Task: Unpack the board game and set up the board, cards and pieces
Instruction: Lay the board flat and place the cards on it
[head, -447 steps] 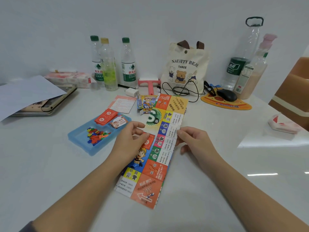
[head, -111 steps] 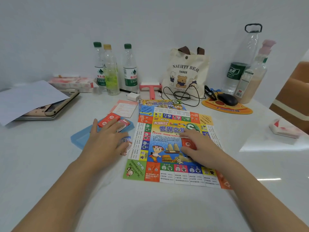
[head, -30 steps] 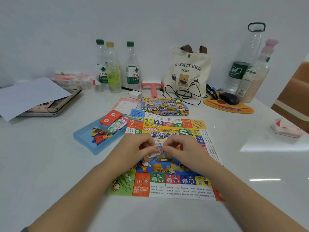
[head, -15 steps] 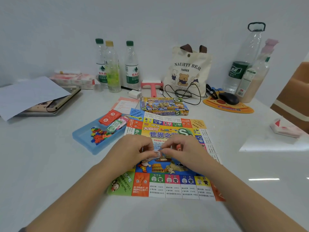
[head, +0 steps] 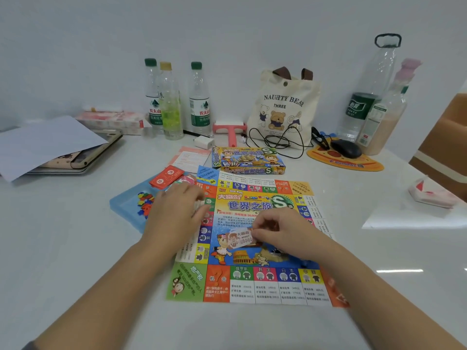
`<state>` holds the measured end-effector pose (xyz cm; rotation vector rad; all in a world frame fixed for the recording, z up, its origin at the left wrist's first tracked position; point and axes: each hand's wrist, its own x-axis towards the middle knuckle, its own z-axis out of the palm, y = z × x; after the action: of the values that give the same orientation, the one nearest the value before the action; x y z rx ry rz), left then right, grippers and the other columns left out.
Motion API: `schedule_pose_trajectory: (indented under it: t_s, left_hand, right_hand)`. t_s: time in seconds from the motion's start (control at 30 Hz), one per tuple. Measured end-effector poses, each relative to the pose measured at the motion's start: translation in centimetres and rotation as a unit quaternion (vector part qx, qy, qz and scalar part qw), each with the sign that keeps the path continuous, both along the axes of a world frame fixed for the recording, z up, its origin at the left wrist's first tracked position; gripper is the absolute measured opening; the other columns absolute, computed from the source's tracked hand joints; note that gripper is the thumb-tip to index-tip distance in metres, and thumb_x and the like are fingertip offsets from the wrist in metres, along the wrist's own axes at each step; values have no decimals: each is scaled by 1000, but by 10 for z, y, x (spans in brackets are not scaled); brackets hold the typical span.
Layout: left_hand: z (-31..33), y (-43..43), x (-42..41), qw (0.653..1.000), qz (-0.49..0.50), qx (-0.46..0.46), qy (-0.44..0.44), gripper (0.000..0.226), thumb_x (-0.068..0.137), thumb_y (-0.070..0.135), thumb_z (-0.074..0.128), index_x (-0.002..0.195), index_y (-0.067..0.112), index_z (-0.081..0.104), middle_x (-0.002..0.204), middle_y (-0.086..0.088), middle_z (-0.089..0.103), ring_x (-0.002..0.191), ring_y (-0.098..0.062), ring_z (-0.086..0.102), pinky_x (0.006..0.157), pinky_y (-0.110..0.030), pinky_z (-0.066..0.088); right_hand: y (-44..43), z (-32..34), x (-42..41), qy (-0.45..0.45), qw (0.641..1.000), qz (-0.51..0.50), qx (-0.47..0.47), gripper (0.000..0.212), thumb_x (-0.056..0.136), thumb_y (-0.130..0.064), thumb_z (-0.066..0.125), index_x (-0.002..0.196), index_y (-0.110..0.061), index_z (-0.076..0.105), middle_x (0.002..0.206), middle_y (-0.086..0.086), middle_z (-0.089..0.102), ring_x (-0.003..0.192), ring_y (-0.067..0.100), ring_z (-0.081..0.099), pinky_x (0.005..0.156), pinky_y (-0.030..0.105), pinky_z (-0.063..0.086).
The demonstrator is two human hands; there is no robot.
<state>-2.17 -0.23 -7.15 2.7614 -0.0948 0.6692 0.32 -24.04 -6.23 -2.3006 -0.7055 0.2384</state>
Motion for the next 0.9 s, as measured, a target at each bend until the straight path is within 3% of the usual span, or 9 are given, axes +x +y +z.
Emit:
schedule_pose_trajectory:
  t_s: [0.13,0.3,0.47,0.7,0.9]
  left_hand:
    - [-5,10,2,994,104,12,-14,31,87,31,58,117,21,54,121,0,51,112,-20,46,94,-39,33]
    - [-4,22,2,983,177,19,50,29,85,28,56,111,17,48,114,-6,51,103,-25,47,81,-40,38]
    - [0,27,-1,982,183,16,51,15,85,17,53,99,18,46,102,-5,59,91,-27,50,71,-37,33]
    - [5,29,-6,985,160,22,56,17,87,25,55,93,23,38,100,-2,61,82,-20,45,71,-33,29]
    - [7,32,-5,980,180,39,72,18,87,26,56,98,24,42,103,-1,63,94,-24,56,78,-38,30]
  right_hand:
    - [-2,2,1,18,1000,-4,-18,9,89,-22,66,80,-22,68,78,-4,70,67,3,59,64,20,50]
    - [-9,8,1,35,998,-8,-44,14,90,-22,65,76,-22,68,72,-7,69,61,-2,58,60,17,48]
    - [-10,12,-1,36,998,-5,-46,15,89,-24,66,74,-24,69,64,-12,64,55,-3,52,56,16,44]
    - [-2,15,-8,51,998,36,-34,13,90,-16,64,77,-21,67,60,-19,62,54,-6,54,54,11,41]
    - [3,10,-4,39,999,22,-23,11,90,-20,65,79,-21,67,69,-11,64,59,-5,54,56,13,43]
